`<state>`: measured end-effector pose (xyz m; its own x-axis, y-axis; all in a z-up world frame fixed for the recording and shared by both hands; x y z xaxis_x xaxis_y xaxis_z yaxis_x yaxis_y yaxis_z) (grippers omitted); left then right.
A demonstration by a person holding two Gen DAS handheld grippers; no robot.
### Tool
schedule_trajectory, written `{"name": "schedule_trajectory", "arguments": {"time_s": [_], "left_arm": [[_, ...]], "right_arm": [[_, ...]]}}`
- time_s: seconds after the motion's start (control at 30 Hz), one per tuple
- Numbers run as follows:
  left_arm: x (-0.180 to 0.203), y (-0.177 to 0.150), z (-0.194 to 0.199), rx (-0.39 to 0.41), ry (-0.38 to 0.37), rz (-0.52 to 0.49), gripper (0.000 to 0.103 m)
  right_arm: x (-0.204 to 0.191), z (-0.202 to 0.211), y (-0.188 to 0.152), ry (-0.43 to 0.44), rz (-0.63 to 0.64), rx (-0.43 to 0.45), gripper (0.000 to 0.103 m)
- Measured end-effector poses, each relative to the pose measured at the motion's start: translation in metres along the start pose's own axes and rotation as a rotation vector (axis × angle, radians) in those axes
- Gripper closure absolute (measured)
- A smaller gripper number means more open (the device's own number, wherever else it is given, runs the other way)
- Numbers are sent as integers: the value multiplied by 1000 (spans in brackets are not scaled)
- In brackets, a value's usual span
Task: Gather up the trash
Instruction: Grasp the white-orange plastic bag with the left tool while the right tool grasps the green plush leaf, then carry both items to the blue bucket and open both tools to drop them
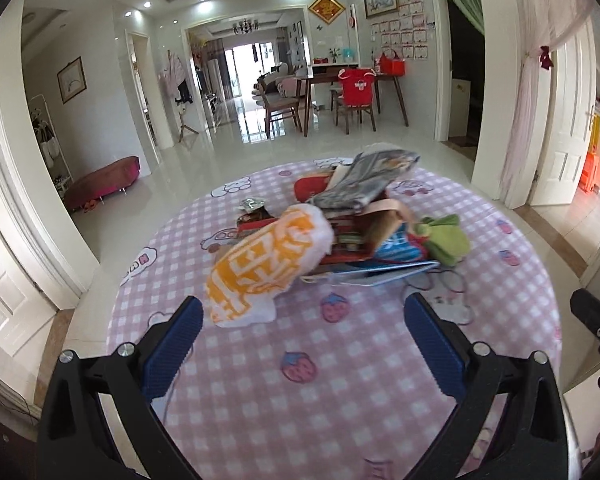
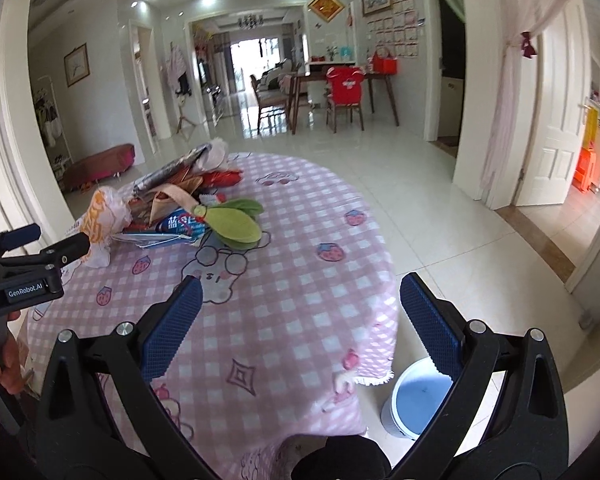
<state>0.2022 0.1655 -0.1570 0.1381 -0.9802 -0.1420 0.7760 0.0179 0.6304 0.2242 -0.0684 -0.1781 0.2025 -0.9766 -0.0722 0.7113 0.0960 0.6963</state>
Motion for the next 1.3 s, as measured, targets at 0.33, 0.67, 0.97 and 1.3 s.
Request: {"name": "schedule_trajectory", "arguments": {"time_s": [0.33,0.67,0.97,1.3], "left_arm": [[-12,22,-62,-49,15,-92,22],[-30,27,-84,-70,-29,-78,67],[-55,24,-76,-48,-67,7,103],[-73,27,-44,-3,-73,85,69]], "right_arm": [[-39,-72,50,68,82,-39,6],[-69,-146,75,156,166,-169,27],[-74,-152,74,227,149,-198,78],[-59,-102,69,243,97,-134,81]]}}
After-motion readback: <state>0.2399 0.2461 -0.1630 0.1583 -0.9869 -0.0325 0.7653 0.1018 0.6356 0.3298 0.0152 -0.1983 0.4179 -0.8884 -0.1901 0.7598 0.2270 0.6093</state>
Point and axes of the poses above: each gripper's, at about its wrist camera, not at the fingertips, and z roughly against the way its jaws point, x to its right, y to its top, the point moved 6 cm from there along -z, roughly the way its jaws point, and after that the axes turned 12 degrees about -x, right-handed, at the moved point
